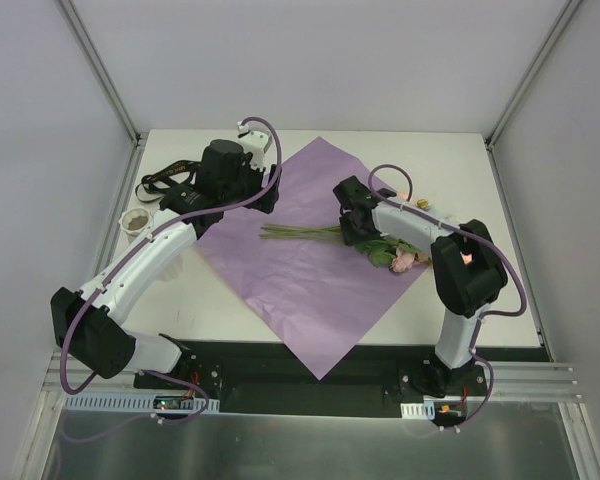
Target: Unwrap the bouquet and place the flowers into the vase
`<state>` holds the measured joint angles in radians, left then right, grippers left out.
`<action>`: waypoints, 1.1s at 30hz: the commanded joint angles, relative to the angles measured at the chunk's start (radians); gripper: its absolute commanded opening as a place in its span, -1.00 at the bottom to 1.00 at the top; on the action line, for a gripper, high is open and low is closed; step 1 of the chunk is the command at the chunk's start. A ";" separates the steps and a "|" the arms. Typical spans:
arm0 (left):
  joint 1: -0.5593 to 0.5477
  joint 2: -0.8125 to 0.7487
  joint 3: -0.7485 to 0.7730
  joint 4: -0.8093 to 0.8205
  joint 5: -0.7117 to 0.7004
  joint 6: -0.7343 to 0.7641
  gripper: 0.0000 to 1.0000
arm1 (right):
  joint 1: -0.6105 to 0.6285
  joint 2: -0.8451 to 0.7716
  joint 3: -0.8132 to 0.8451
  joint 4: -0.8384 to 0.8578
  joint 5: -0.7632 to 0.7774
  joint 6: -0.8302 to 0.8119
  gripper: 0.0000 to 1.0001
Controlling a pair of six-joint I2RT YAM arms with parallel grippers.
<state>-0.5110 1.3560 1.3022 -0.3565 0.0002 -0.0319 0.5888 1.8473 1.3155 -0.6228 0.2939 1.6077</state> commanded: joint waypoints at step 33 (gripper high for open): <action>-0.004 -0.041 -0.003 0.031 0.046 0.001 0.56 | 0.005 -0.275 -0.050 0.037 0.036 -0.021 -0.99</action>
<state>-0.5110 1.3548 1.2984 -0.3557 0.0223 -0.0326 0.5884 1.7081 1.2621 -0.5854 0.2928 1.6417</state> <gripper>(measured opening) 0.775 0.052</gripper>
